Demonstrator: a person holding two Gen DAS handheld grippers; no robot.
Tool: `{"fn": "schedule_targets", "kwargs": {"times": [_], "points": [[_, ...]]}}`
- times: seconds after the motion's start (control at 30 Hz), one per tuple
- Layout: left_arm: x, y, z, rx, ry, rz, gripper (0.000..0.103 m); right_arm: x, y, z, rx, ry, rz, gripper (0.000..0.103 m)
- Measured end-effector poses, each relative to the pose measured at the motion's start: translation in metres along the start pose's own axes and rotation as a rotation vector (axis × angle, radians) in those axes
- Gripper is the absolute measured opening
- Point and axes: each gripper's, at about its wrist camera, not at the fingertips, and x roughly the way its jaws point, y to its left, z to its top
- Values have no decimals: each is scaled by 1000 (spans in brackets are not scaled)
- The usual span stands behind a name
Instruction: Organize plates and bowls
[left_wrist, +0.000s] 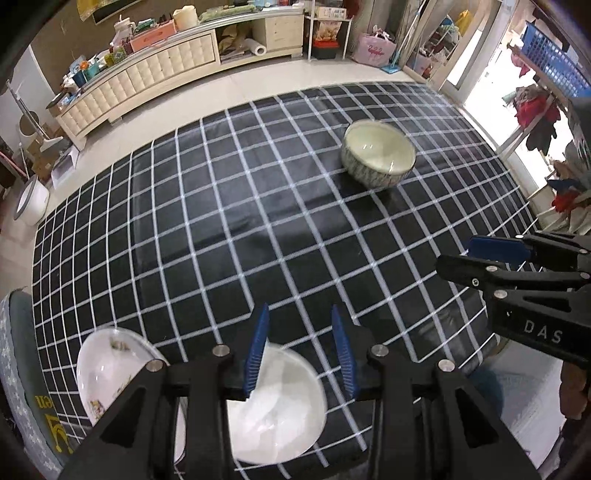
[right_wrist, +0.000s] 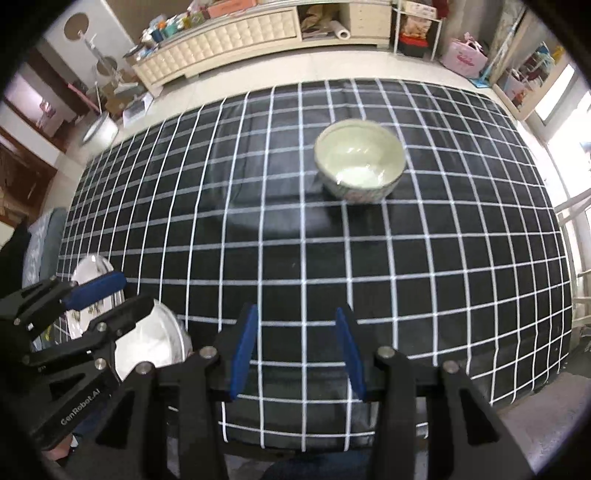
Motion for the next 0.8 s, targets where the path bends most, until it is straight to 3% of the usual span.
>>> {"fn": "schedule_targets", "kwargs": {"times": [0.4, 0.8], "points": [[8, -34, 63, 47, -35, 31, 33, -3, -51, 39, 31, -44, -29, 48], [63, -64, 116, 71, 13, 25, 33, 24, -99, 79, 62, -51, -39, 48]]}}
